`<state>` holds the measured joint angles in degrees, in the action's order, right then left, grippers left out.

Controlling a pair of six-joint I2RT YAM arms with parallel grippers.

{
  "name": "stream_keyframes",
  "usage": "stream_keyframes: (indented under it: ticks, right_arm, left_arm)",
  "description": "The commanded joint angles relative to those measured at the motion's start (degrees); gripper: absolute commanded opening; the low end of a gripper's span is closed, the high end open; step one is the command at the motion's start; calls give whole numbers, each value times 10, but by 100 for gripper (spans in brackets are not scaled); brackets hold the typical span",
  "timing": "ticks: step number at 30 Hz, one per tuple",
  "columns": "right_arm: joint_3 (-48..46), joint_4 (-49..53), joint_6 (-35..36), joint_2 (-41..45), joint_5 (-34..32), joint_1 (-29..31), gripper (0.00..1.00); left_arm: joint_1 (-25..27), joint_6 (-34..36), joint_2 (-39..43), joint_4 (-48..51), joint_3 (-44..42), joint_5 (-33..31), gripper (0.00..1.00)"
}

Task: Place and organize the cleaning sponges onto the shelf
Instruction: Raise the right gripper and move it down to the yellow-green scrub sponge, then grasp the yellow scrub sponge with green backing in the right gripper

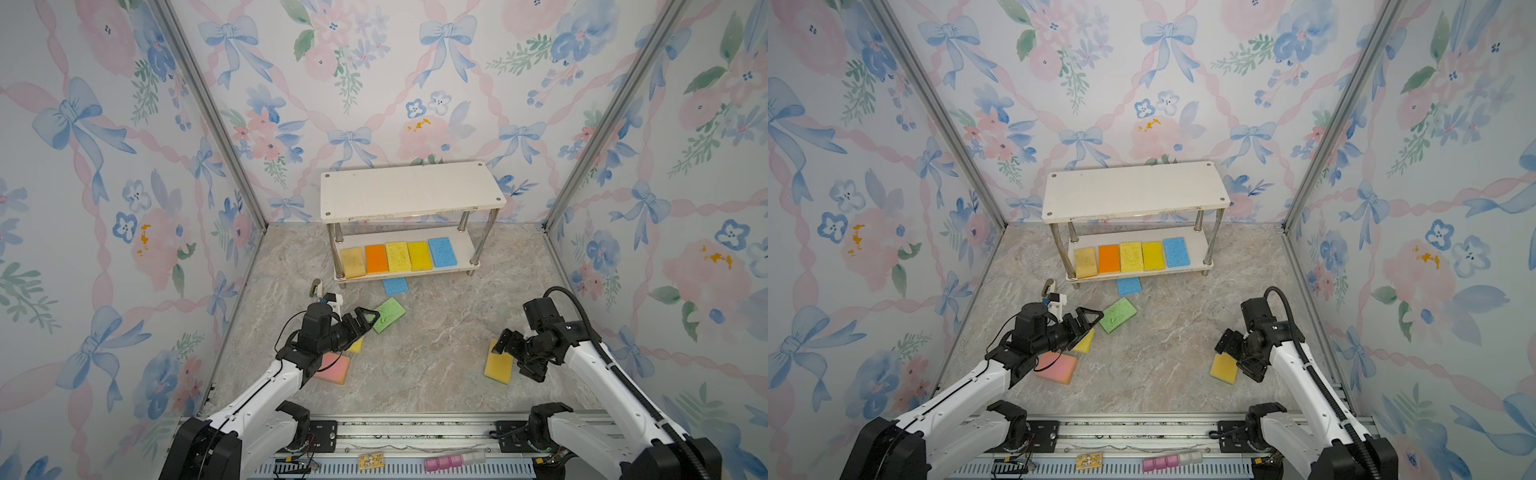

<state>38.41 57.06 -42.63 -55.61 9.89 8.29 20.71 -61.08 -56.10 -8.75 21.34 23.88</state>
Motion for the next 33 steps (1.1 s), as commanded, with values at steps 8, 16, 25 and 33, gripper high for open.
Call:
stream_keyframes:
  ticks: [8,16,25,33]
  right_arm:
    - [-73,-54,-1,27,10,-7,82]
    - [-114,-118,-1,51,10,-21,69]
    - [-145,-159,-2,27,14,-32,57]
    - [-137,-172,7,22,7,-34,25]
  left_arm:
    - [5,5,9,-16,9,5,98]
    - [5,8,-6,-16,24,12,98]
    - [5,16,-35,-16,41,13,98]
    - [6,15,-43,-21,44,17,98]
